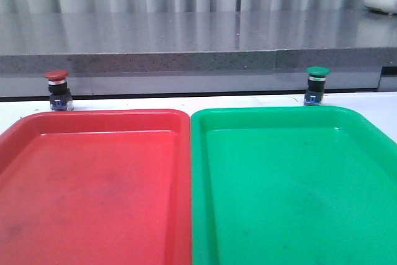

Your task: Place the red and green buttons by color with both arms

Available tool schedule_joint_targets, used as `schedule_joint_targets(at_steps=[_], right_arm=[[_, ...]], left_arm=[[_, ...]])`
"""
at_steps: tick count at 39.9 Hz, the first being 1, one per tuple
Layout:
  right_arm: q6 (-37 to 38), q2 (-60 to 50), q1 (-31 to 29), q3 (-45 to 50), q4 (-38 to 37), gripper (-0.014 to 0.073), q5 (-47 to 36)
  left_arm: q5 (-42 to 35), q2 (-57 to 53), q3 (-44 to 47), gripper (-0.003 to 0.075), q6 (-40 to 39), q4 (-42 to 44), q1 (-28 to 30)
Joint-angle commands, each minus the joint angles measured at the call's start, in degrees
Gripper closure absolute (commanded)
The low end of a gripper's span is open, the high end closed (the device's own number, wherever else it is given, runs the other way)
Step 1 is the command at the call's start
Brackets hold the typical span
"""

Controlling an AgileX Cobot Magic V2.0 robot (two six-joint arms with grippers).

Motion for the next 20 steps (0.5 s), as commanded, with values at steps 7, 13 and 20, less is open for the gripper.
schedule_joint_targets(at_steps=[7, 13, 20], right_arm=[[-0.6, 0.6, -0.3, -1.9, -0.7, 0.0034, -3.8], [-0.6, 0.6, -0.3, -1.9, -0.7, 0.0034, -3.8], [-0.6, 0.6, -0.3, -1.9, -0.7, 0.0034, -3.7]], left_arm=[[-7.3, 8.2, -3.4, 0.0146, -0.6, -0.4, -0.4], [-6.9, 16.9, -7.4, 0.0155, -0.6, -0.8, -0.4], [-6.9, 28.3, -13.9, 0.0154, -0.6, -0.8, -0.7]])
